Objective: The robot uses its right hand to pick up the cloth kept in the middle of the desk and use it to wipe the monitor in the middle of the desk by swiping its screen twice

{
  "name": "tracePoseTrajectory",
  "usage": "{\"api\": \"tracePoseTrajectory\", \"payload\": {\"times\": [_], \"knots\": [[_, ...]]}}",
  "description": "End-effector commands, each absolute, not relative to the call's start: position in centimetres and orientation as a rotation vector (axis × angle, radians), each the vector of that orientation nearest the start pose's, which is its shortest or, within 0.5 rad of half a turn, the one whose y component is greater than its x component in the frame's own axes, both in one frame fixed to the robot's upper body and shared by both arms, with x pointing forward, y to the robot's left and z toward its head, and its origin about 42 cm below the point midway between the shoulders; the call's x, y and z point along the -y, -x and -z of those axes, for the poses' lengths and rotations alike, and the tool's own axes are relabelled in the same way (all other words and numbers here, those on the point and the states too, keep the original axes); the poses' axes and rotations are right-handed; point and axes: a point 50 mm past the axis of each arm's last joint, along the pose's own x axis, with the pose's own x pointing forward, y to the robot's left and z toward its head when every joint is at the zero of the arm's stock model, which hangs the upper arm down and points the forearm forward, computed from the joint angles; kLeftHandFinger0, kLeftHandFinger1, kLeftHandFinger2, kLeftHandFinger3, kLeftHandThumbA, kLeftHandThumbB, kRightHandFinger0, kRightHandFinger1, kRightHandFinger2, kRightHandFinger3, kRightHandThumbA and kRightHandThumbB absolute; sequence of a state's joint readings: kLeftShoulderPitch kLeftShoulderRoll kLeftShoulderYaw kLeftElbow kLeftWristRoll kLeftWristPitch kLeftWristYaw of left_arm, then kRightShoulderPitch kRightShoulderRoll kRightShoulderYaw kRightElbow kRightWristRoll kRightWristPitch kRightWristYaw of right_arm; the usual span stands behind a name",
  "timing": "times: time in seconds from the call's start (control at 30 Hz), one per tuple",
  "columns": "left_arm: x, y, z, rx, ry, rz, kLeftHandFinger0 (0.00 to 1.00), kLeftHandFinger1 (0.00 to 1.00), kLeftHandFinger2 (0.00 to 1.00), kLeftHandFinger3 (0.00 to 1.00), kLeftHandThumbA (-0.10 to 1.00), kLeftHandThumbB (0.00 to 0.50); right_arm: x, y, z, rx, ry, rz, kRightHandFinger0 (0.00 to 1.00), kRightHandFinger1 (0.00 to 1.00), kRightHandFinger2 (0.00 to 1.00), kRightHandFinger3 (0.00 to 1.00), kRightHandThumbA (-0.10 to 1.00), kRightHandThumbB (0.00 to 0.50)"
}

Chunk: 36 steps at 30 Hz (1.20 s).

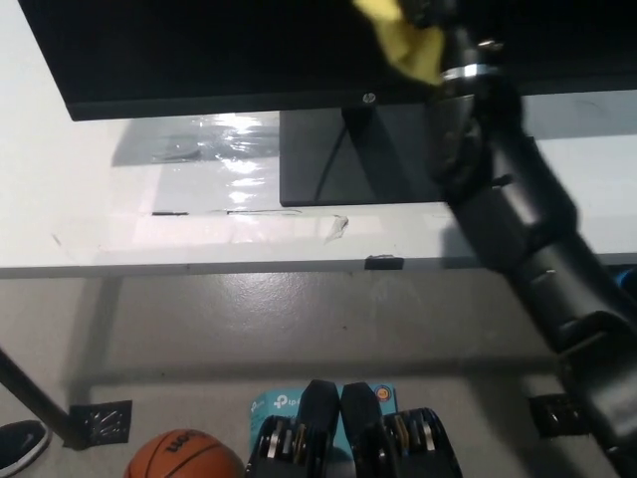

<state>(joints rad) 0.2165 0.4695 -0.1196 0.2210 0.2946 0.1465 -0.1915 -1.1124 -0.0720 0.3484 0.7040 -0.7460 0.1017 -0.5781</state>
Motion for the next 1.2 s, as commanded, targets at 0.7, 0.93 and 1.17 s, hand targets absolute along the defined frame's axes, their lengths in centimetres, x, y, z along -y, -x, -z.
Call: {"api": "tracePoseTrajectory", "payload": {"times": [0.7, 0.93, 1.17], "knots": [[-37.3, -16.8, -1.4, -0.654, -0.699, 0.245, 0.72, 0.57, 0.00, 0.00, 0.53, 0.500, 1.6, -53.7, -37.8, 0.869, 1.066, 0.182, 0.00, 0.00, 0.06, 0.28, -0.10, 0.131], [-37.6, -16.7, -1.3, -0.682, -0.704, 0.239, 0.75, 0.61, 0.00, 0.01, 0.52, 0.500, 7.9, -51.8, -37.0, 0.919, 1.041, 0.172, 0.00, 0.00, 0.00, 0.38, -0.10, 0.160], [-37.8, -16.4, -1.2, -0.686, -0.695, 0.233, 0.77, 0.62, 0.00, 0.00, 0.53, 0.500, 15.8, -47.1, -34.1, 0.953, 1.095, 0.175, 0.00, 0.00, 0.04, 0.31, -0.10, 0.128]]}}
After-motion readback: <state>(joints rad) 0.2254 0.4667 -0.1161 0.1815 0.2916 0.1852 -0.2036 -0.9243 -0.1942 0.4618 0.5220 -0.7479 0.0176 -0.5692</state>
